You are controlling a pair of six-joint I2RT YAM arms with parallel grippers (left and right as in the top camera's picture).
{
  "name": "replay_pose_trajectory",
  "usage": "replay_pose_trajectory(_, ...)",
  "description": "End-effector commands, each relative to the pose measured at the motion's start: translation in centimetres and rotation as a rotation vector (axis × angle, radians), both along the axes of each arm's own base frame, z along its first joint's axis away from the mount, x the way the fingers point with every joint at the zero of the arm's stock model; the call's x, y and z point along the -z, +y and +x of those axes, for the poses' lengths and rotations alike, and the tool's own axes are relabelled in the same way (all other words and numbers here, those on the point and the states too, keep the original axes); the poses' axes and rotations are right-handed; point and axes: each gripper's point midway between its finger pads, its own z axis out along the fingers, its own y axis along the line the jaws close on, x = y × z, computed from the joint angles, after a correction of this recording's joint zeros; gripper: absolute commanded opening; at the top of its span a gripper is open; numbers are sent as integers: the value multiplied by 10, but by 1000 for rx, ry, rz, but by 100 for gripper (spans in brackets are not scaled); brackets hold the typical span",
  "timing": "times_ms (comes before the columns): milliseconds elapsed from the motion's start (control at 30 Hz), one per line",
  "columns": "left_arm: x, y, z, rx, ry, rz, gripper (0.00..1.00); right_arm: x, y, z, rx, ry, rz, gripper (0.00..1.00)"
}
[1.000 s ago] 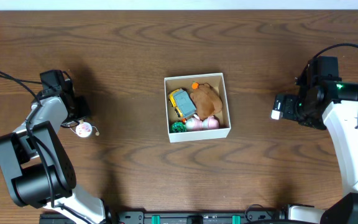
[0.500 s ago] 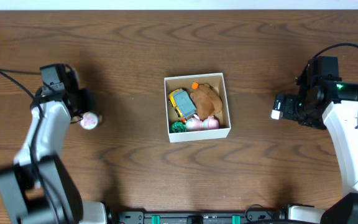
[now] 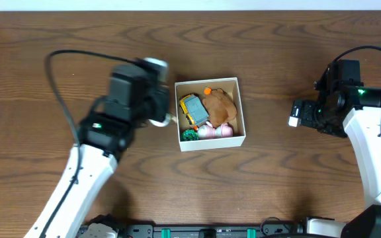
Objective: Pack container
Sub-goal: 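Lower the rattle drum into the box and open the left gripper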
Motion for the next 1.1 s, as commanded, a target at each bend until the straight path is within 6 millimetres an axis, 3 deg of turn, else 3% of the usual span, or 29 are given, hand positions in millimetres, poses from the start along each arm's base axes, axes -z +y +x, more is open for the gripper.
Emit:
replay_pose_trajectory(0, 14, -35, -10, 175, -17, 90, 6, 2, 0, -1, -12, 7, 1, 99)
replay_pose_trajectory(233, 60, -80, -12, 398, -17, 215, 6, 2, 0, 0, -12, 1, 0, 99)
replay_pose_trajectory(500, 90, -89, -2, 407, 22, 232, 8, 2, 0, 0, -13, 2, 0, 99)
replay_pose_trajectory(567, 89, -89, -2, 407, 21, 231, 59, 2, 0, 0, -13, 3, 0, 99)
replay_pose_trajectory(600, 88, -89, -2, 407, 18, 230, 75, 2, 0, 0, -13, 2, 0, 99)
replay_pose_trajectory(667, 86, -89, -2, 406, 13, 228, 98, 2, 0, 0, -13, 2, 0, 99)
replay_pose_trajectory(867, 61, -82, -1, 337, -26, 198, 98, 2, 0, 0, -31, 0, -4, 99)
replay_pose_trajectory(967, 45, -61, -1, 250, -44, 226, 98, 2, 0, 1, -31, -1, -4, 99)
replay_pose_trajectory(1067, 32, -26, -1, 101, -32, 255, 98, 2, 0, 2, -31, -7, -4, 99)
